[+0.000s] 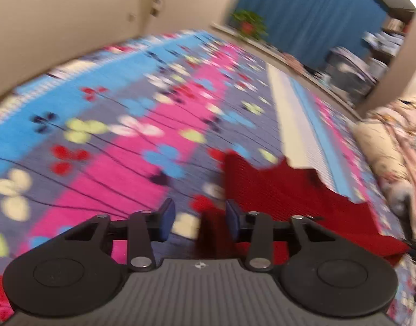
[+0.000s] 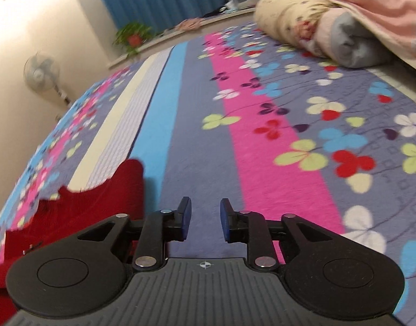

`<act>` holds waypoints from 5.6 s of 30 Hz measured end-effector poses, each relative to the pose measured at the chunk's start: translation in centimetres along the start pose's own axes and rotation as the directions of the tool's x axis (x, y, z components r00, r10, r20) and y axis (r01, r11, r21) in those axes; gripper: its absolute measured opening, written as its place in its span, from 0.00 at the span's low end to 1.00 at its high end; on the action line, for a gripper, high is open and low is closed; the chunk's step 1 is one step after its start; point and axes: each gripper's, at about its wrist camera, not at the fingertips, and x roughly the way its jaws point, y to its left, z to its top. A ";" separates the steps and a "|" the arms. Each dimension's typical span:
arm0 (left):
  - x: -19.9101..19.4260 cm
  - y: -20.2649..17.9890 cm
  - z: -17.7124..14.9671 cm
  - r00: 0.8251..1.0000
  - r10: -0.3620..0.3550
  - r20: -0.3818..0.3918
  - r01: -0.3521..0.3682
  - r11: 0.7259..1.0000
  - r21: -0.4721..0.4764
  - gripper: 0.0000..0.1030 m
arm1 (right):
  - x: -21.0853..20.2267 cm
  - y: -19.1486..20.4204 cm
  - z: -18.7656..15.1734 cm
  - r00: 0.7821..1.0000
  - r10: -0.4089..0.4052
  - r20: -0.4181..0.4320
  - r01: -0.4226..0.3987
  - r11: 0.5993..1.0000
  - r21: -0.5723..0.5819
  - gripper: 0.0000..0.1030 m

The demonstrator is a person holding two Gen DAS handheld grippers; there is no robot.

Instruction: Fold small clothes

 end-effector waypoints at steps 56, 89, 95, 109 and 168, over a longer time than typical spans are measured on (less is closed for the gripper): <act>10.7 -4.8 0.9 0.983 0.006 -0.181 0.009 0.996 0.085 0.73 | 7.9 3.8 -0.1 0.983 0.132 -0.125 -0.138 0.990 -0.041 0.49; 10.4 -4.3 1.1 0.983 -0.046 -0.178 0.061 0.995 0.080 0.40 | 8.5 2.9 -0.3 0.977 0.130 -0.168 -0.121 0.991 0.063 0.43; 10.3 -4.7 0.7 0.985 -0.031 -0.171 0.050 0.993 0.106 0.40 | 8.4 3.1 -0.4 0.976 0.133 -0.174 -0.123 0.990 0.068 0.43; 10.4 -4.6 0.8 0.987 -0.010 -0.163 0.032 0.991 0.131 0.42 | 8.4 2.7 -0.3 0.967 0.186 -0.172 -0.166 0.978 0.126 0.56; 6.8 -1.6 -5.5 0.916 -0.102 -0.389 0.046 0.987 -0.151 0.79 | 3.1 3.4 -3.3 0.939 0.166 -0.302 -0.146 0.985 0.086 0.69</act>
